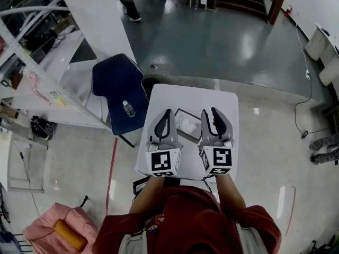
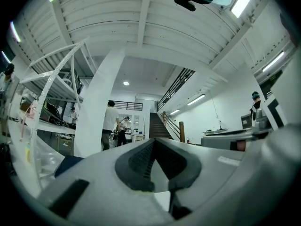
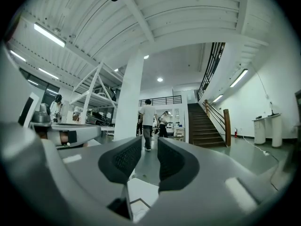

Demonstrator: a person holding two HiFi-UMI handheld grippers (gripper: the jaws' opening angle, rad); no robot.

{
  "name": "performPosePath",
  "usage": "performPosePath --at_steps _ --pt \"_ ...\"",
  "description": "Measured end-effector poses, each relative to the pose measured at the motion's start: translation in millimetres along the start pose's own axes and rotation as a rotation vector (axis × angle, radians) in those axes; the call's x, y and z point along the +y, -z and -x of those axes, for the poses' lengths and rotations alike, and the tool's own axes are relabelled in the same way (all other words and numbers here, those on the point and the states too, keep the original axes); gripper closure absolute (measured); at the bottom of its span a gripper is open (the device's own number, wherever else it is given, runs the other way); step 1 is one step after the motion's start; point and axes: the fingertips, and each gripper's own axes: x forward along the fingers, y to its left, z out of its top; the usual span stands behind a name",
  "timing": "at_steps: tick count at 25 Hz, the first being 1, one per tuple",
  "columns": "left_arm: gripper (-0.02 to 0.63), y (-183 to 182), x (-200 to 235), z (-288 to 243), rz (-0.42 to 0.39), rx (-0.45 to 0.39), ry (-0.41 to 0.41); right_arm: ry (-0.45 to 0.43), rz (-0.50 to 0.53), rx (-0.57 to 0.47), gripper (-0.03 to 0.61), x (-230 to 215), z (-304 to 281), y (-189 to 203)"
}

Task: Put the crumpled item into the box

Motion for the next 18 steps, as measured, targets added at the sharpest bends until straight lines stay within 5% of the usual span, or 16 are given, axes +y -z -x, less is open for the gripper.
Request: performPosePath --at_steps 18 --pt "0.611 -6 0 -3 -0.004 -0.008 0.009 -0.070 0.031 0.007 0.566 12 -5 -2"
